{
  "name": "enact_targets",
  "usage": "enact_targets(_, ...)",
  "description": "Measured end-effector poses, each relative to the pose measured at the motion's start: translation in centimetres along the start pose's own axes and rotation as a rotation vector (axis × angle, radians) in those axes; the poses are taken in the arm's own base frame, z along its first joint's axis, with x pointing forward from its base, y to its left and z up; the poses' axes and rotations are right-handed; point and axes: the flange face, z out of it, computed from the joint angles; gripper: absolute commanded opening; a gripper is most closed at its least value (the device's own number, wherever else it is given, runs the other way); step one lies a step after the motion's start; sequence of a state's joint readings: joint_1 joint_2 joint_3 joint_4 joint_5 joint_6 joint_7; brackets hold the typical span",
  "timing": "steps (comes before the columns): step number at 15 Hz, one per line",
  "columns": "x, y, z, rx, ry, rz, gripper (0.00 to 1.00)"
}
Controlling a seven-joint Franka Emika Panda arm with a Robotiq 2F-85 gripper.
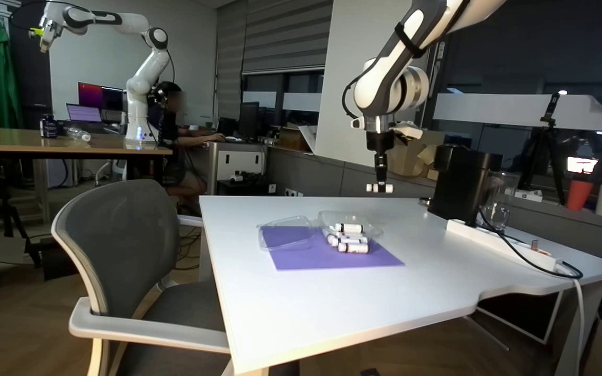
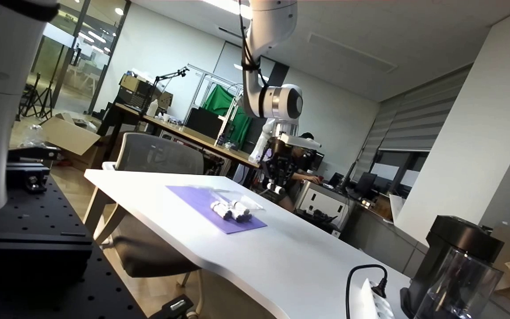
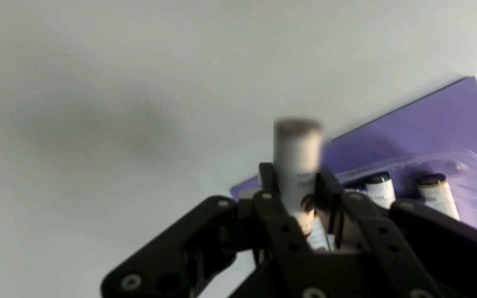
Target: Take one of the object out of the box and put it on the table
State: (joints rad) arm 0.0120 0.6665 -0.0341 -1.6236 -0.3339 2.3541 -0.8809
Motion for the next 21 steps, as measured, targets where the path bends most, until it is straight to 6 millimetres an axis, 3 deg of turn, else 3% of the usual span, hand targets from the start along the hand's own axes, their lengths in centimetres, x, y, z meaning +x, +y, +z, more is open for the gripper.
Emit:
enact_targets(5, -6.9, 2.8, 6.1, 0.083, -0.045, 0.221, 0.07)
enact_targets(8, -9.4, 3.3, 9.8, 0.156, -0.055, 0.352, 0.07)
enact_targets(14, -11.1, 3.4, 13.0, 0.293, -0.07, 0.6, 0.07)
enact_targets(21, -9.9, 2.9, 14.6, 0.372, -0.025, 0.913, 0.07)
